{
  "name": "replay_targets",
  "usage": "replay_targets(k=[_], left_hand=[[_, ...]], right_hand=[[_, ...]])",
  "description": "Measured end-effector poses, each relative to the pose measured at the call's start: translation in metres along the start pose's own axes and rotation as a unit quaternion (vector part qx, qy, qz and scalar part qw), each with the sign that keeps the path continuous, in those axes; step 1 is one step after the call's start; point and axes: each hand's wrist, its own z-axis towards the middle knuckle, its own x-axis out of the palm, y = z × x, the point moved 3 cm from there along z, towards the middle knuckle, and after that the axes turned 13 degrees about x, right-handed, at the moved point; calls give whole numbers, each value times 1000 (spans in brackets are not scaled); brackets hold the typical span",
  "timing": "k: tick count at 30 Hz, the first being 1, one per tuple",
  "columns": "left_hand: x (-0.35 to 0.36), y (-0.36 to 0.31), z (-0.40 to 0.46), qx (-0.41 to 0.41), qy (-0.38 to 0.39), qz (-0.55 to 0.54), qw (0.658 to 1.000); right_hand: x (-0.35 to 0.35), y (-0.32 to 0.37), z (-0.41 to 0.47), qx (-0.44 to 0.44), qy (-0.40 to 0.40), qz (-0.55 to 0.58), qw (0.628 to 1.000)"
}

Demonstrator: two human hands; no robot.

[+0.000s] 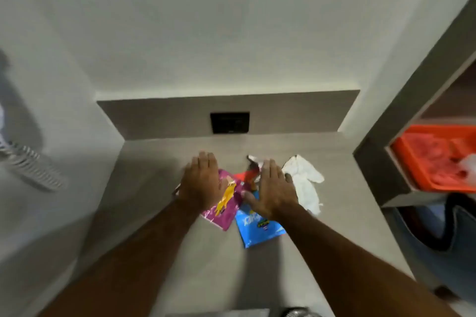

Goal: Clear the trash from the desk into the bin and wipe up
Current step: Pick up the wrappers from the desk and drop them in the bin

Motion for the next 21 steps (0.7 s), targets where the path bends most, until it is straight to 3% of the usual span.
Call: replay_targets(k=[3, 6, 10, 15, 18, 21], left_hand=[[37, -2, -15, -79, 113, -80, 987], [55, -17, -26, -22, 137, -2, 990], [59, -9, -31, -9, 128, 42, 991], [39, 15, -61, -90, 164, -117, 975], [8, 1, -92, -79, 27, -204, 976], [-26, -46, -137, -21, -82, -317, 945]], right_hand=[[36, -2, -13, 99, 82, -22, 991], [62, 7, -30, 152, 101, 34, 983], [67, 26, -33, 136, 115, 59, 982], [47, 20, -43, 144, 104, 165, 970], [20, -3, -74, 106, 52, 275, 954], [1, -51, -144, 93, 12, 375, 922]])
